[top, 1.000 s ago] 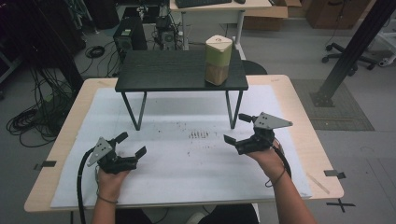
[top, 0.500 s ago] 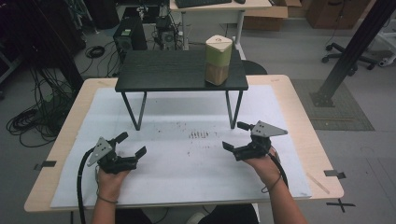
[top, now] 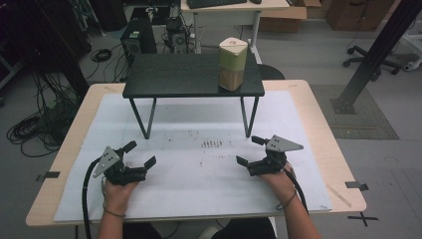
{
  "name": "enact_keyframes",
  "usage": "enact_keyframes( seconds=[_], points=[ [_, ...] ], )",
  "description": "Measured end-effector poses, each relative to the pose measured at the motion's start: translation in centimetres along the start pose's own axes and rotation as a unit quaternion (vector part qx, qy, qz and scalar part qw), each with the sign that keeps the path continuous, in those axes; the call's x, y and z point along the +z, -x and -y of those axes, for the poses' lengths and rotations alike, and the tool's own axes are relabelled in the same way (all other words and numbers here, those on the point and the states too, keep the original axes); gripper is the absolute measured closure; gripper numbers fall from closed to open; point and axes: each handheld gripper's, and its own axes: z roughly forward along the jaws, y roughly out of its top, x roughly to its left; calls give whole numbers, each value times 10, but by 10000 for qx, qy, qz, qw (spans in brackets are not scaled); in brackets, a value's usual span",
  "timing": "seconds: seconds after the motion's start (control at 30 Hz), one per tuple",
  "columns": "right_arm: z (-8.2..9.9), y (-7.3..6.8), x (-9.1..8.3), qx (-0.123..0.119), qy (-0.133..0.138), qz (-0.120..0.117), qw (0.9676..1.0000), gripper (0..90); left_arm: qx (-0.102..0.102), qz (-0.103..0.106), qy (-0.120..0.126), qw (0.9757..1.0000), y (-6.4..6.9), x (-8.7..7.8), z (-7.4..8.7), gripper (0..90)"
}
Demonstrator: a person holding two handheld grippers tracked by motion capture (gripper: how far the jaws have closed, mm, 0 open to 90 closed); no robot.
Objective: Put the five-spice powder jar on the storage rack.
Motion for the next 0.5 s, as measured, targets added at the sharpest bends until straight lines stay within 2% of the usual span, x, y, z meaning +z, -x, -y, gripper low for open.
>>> enact_keyframes(
  seconds=[0.4,0.5],
  points=[
    [14,-3,4,95,61,-3,9999,25,1,16,7,10000,0,0,0,4],
    [14,-3,2,104,182,6,9998,25,2,17,8,10000,0,0,0,4]
  ],
)
